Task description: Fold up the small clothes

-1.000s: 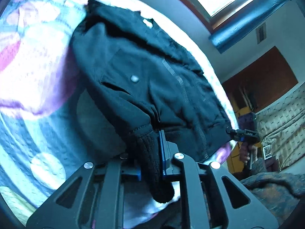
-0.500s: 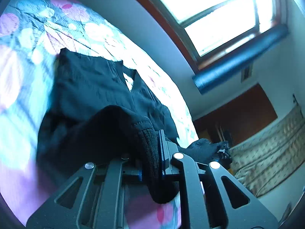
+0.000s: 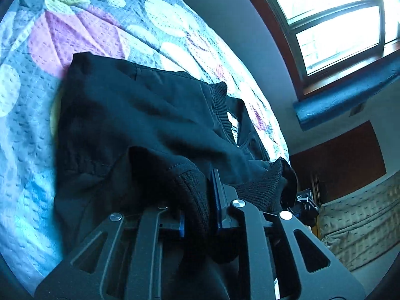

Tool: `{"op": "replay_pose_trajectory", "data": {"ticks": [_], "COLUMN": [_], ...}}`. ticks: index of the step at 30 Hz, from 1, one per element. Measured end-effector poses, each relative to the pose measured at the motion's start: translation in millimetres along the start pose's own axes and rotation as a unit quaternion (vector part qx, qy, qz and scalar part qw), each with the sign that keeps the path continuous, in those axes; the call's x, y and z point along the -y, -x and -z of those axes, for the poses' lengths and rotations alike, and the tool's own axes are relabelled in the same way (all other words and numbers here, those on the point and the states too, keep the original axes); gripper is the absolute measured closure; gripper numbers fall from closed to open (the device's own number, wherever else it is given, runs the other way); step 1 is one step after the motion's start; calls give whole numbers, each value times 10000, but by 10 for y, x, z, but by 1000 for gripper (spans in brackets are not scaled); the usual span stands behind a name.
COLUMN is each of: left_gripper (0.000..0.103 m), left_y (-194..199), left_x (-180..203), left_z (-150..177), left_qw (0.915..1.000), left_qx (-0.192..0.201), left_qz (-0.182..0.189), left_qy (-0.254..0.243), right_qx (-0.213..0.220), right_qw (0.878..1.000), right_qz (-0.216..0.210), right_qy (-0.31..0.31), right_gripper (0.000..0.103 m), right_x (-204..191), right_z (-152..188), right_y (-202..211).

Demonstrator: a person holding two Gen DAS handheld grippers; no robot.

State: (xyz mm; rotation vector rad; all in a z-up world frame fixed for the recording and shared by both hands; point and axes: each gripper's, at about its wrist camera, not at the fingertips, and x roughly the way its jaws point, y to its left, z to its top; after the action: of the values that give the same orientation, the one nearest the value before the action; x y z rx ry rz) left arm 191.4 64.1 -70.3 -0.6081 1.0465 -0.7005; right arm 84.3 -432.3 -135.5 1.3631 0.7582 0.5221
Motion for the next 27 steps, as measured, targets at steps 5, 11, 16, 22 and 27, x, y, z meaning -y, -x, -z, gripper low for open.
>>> {"op": "replay_pose_trajectory", "data": {"ticks": [5, 11, 16, 22, 27], "left_gripper": [78, 33, 28, 24, 24], "left_y": [181, 647, 784, 385, 77], "left_x": [132, 359, 434, 393, 331], "left_z": [72, 185, 116, -48, -249], "left_qw": [9993, 9894, 9768, 9647, 9609], "left_qx": [54, 643, 735, 335, 86], "left_qz": [-30, -266, -616, -1282, -1443], "left_qy": [-370, -1278, -1913, -2277, -2363], "right_qx": [-124, -36, 24, -100, -344], "right_qw": [9996, 9866, 9568, 9316, 9119], "right_qz": [-108, 780, 1641, 1919, 2213], "right_qy": [209, 1431, 2401, 3085, 3439], "right_gripper": [73, 47, 47, 47, 46], "right_x": [-62, -412, -701, -876, -921], "right_z": [23, 177, 190, -40, -185], "right_y": [123, 457, 381, 92, -212]}}
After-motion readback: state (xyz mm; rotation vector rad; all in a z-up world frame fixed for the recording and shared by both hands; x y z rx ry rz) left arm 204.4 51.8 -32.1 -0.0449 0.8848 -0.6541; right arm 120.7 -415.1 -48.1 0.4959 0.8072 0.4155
